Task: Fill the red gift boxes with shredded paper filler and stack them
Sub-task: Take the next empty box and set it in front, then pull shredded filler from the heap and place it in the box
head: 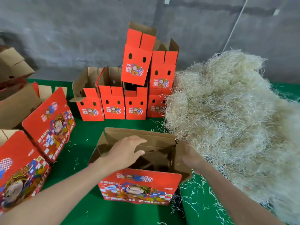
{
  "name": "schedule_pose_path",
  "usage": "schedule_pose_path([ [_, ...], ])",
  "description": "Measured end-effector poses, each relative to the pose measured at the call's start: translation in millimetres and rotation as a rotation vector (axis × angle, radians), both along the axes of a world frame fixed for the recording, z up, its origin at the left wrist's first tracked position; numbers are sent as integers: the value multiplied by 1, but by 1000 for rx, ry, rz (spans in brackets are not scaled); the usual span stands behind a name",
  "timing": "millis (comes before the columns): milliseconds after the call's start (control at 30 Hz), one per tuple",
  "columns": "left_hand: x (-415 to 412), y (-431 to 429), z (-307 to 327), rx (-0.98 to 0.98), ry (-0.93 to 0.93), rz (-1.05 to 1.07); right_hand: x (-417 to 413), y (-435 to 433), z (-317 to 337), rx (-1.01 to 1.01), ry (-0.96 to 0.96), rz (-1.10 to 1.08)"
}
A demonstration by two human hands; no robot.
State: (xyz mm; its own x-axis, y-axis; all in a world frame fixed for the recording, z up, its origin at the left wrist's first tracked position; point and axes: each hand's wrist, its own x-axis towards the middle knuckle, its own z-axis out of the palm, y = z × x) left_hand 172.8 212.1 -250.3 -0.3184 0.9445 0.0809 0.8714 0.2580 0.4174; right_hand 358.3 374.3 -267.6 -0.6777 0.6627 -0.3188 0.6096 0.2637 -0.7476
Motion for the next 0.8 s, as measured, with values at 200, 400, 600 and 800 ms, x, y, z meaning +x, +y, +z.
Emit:
schedule_pose_path([
  [200,11,41,-9,-198,210,-19,29,-15,-3,56,-91,148],
  [400,31,70,-10,-513,156,-159,56,-31,-4,-43,-39,111],
  [600,61,93,0,-515,149,-339,68,-30,-31,-52,-109,65],
  [800,82,111,5,-550,197,-264,75,-18,-13,-140,-52,138],
])
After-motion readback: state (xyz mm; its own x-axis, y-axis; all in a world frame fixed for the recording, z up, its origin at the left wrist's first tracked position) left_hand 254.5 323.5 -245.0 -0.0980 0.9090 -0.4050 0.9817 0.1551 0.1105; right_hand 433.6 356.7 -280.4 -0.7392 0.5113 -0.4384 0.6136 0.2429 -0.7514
